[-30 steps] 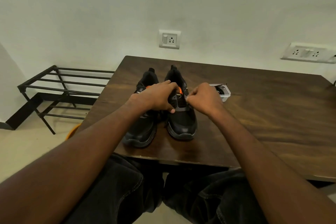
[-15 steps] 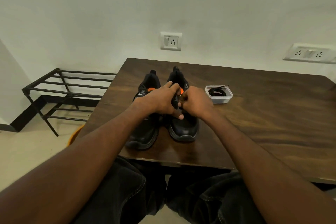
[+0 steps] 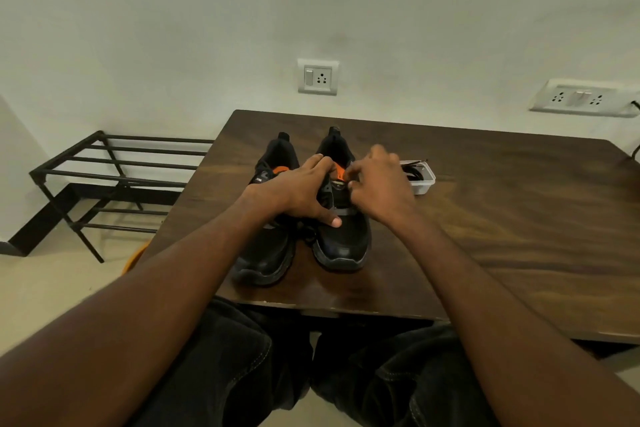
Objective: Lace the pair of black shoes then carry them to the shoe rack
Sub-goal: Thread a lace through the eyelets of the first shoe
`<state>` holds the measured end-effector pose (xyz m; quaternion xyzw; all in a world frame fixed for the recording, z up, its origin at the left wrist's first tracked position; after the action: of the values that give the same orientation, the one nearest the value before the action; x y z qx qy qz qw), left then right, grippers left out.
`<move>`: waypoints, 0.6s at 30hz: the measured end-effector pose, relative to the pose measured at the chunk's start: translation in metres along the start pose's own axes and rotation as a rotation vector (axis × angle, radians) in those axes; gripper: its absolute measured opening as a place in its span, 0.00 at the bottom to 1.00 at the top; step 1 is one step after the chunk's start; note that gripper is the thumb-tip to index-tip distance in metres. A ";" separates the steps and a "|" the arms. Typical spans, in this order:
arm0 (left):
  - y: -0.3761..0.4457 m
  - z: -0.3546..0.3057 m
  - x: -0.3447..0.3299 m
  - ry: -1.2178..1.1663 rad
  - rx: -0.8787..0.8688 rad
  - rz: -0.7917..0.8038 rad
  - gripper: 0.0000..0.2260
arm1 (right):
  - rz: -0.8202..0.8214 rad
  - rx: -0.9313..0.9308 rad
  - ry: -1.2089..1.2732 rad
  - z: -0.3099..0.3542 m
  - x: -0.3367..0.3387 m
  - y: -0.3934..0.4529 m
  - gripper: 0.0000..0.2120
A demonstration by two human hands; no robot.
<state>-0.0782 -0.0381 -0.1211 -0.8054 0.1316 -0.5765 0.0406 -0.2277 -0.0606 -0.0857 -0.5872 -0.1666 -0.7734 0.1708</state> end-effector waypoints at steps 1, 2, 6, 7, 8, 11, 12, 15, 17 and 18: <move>-0.001 -0.001 0.000 0.003 -0.001 -0.005 0.39 | 0.042 0.022 -0.024 0.007 -0.006 0.003 0.15; -0.001 -0.001 -0.001 0.008 -0.003 -0.011 0.39 | 0.084 0.035 -0.048 0.012 -0.012 0.004 0.15; -0.003 0.000 0.001 0.005 -0.003 -0.025 0.37 | 0.102 -0.020 0.035 0.009 -0.018 0.011 0.08; -0.004 0.001 0.000 0.002 -0.002 -0.024 0.38 | 0.057 -0.097 0.094 0.001 -0.011 0.012 0.06; -0.004 0.000 0.001 -0.002 -0.001 -0.021 0.38 | -0.023 -0.199 0.166 -0.009 0.000 0.010 0.05; -0.003 -0.001 0.000 -0.011 0.000 -0.009 0.39 | -0.343 -0.460 0.249 -0.046 0.038 -0.006 0.07; -0.002 0.000 0.001 -0.012 -0.001 -0.004 0.39 | -0.373 -0.474 0.197 -0.051 0.044 -0.012 0.07; -0.001 0.002 0.001 -0.013 -0.004 0.000 0.39 | -0.245 -0.292 0.043 -0.039 0.034 -0.013 0.13; 0.000 0.002 0.001 -0.005 -0.003 -0.009 0.39 | -0.142 -0.122 0.054 -0.022 0.017 -0.007 0.15; 0.000 0.001 0.000 0.002 -0.004 -0.017 0.40 | -0.076 -0.053 0.059 -0.013 0.008 -0.004 0.15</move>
<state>-0.0771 -0.0386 -0.1213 -0.8059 0.1259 -0.5775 0.0337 -0.2423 -0.0636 -0.0816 -0.5616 -0.1632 -0.8006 0.1304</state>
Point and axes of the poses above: each hand's wrist, its own y-axis towards the middle knuckle, its own x-axis out of the back of the hand, z = x × y, the point moved 5 cm from there along y, towards the middle knuckle, and after that the axes turned 6 degrees about z, right-handed, at the moved point
